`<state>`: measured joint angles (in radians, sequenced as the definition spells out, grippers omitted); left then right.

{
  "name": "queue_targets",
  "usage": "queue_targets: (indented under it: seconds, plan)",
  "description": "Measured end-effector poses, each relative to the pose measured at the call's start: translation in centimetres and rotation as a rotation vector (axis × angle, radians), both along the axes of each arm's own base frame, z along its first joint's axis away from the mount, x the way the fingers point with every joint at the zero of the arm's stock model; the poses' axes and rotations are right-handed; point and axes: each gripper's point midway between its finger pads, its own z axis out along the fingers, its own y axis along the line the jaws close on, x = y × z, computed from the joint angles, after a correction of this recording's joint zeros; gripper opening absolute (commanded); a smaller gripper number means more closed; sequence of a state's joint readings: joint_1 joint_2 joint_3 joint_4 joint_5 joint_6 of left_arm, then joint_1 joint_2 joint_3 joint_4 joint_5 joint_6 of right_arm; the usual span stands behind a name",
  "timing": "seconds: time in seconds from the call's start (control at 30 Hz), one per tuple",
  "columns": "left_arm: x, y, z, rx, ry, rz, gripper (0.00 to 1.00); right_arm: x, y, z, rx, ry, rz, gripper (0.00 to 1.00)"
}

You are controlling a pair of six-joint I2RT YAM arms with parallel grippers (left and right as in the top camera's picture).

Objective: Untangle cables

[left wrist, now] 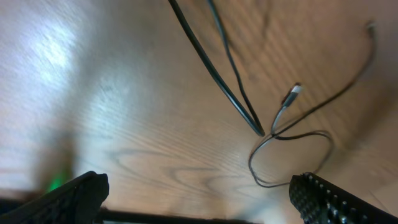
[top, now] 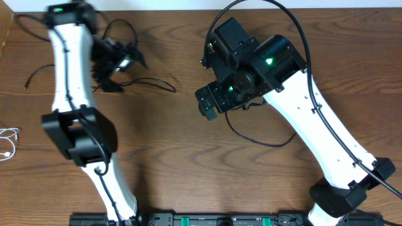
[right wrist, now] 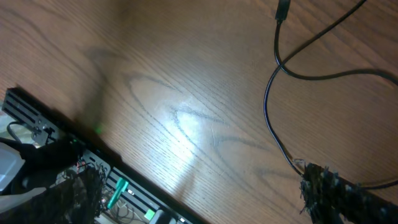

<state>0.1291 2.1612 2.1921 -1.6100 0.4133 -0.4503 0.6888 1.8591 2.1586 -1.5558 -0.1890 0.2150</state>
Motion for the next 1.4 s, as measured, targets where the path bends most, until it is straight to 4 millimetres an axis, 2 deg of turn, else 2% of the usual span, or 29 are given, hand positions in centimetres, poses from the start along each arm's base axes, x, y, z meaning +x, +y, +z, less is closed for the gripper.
queue_targets:
  seconds: [0.17,0.3,0.43,0.53,0.6,0.7,0.73,0.77,1.0,1.07,1.13,1.23,1.3,1.4]
  plan:
    - [-0.2,-3.6,-2.2,0.073,0.072,0.047,0.98,-0.1,-0.1,0.0,-0.003,0.004,0.000,0.99]
    - [0.6,-5.0,-3.5,0.097,0.060,0.076,0.99,-0.3,-0.3,-0.1,-0.012,0.014,0.000,0.99]
    - [1.7,-5.4,-4.4,0.103,0.033,0.124,0.80,-0.4,-0.3,-0.1,-0.013,0.016,0.000,0.99]
    - [2.7,-5.3,-5.0,0.107,0.000,0.147,0.78,-0.4,-0.3,-0.2,-0.014,0.016,0.000,0.99]
    - [3.0,-5.3,-5.5,0.109,-0.011,0.153,0.61,-0.4,-0.3,-0.2,-0.014,0.017,0.000,0.99]
    - [3.3,-5.1,-6.2,0.113,-0.016,0.167,0.23,-0.4,-0.3,-0.2,-0.014,0.016,0.000,0.99]
    - [3.5,-5.1,-6.4,0.116,-0.022,0.169,0.19,-0.4,-0.3,-0.2,-0.014,0.016,0.000,0.99]
    - [3.7,-4.9,-6.5,0.126,-0.032,0.175,0.10,-0.4,-0.3,-0.2,-0.014,0.017,0.000,0.99]
    - [6.5,-2.6,-6.4,0.205,-0.152,0.201,0.07,-0.4,-0.3,-0.2,-0.014,0.016,0.000,0.99]
    - [8.0,-1.2,-5.5,0.208,-0.209,0.222,0.07,-0.4,-0.3,-0.2,-0.014,0.016,0.000,0.99]
    - [10.3,1.1,-3.3,0.207,-0.310,0.257,0.08,-0.4,-0.3,-0.2,-0.015,0.017,0.000,0.99]
    - [13.8,5.5,2.2,0.214,-0.511,0.322,0.07,-0.4,-0.4,-0.2,-0.016,0.019,0.000,0.99]
    - [15.4,9.3,7.2,0.244,-0.664,0.367,0.07,-0.4,-0.4,-0.2,-0.018,0.018,-0.001,0.99]
    - [15.7,13.1,11.4,0.305,-0.791,0.369,0.08,-0.3,-0.5,-0.2,-0.024,0.013,-0.003,0.99]
